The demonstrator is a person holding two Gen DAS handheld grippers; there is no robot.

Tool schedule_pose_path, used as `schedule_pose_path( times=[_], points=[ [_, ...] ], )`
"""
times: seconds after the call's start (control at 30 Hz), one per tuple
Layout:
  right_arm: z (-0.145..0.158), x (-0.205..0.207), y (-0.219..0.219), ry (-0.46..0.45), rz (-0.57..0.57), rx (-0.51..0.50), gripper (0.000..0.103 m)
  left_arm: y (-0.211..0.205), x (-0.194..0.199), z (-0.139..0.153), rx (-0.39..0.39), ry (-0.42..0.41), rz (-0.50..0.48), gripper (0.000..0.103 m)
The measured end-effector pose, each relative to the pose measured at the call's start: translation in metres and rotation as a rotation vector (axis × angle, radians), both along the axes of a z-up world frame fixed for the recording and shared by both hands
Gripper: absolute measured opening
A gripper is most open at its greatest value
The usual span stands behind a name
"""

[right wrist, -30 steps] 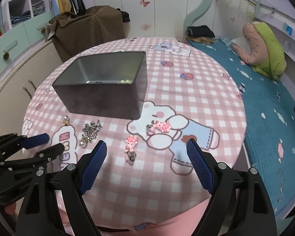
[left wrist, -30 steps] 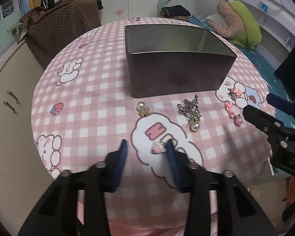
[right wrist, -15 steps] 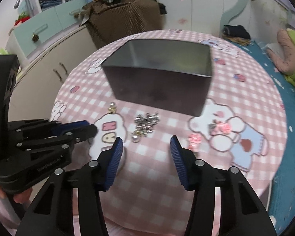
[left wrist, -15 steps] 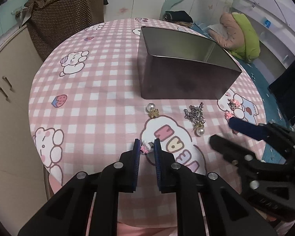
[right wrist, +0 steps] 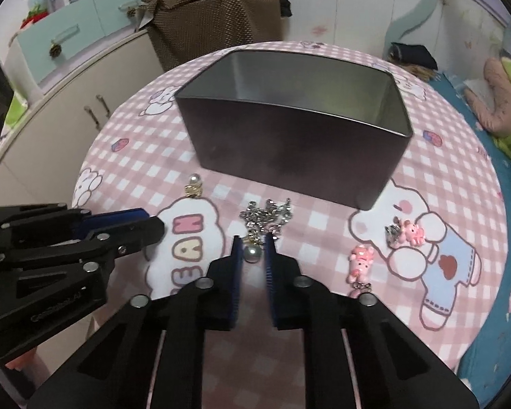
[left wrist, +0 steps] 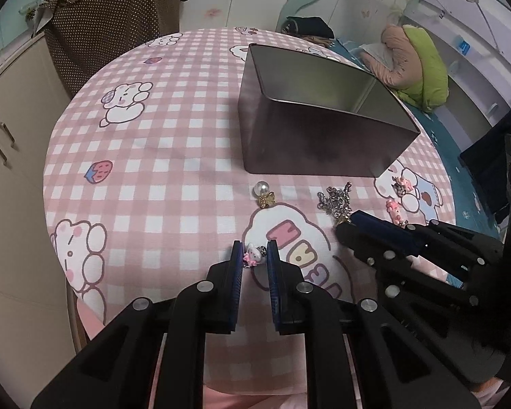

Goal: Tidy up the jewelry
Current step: 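Grasp a small pink charm with the left tool while the right tool grasps a pearl earring, then carry the pink charm and pearl earring into the grey tin and open both tools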

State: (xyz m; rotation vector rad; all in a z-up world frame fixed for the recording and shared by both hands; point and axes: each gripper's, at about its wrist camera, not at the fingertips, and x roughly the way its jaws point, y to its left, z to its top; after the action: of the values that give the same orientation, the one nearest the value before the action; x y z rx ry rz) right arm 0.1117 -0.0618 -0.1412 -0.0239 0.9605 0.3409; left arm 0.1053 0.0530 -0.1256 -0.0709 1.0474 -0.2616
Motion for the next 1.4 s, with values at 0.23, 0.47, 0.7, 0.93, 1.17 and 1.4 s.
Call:
schedule_pose_path(
  times=[0.23, 0.47, 0.7, 0.93, 1.17, 1.4],
  points=[
    [0.002, -0.002, -0.008, 0.001, -0.017, 0.019, 0.012, -0.007, 0.003, 0.001, 0.003, 0.001, -0.01, 0.013],
    [0.01, -0.008, -0.021, -0.018, -0.04, 0.025, 0.012, -0.013, 0.002, 0.005, 0.009, -0.012, -0.018, 0.013],
    [0.02, -0.01, -0.03, -0.037, -0.06, 0.036, 0.012, -0.019, 0.006, 0.014, 0.01, -0.026, -0.03, 0.013],
    [0.033, -0.01, -0.037, -0.066, -0.078, 0.041, 0.012, -0.024, 0.007, 0.02, 0.014, -0.044, -0.046, 0.013],
    [0.042, -0.008, -0.043, -0.085, -0.089, 0.049, 0.012, -0.03, 0.01, 0.034, 0.019, -0.074, -0.059, 0.013],
    [0.056, -0.003, -0.046, -0.12, -0.092, 0.062, 0.012, -0.035, 0.015, 0.051, 0.005, -0.118, -0.068, 0.013]
  ],
)
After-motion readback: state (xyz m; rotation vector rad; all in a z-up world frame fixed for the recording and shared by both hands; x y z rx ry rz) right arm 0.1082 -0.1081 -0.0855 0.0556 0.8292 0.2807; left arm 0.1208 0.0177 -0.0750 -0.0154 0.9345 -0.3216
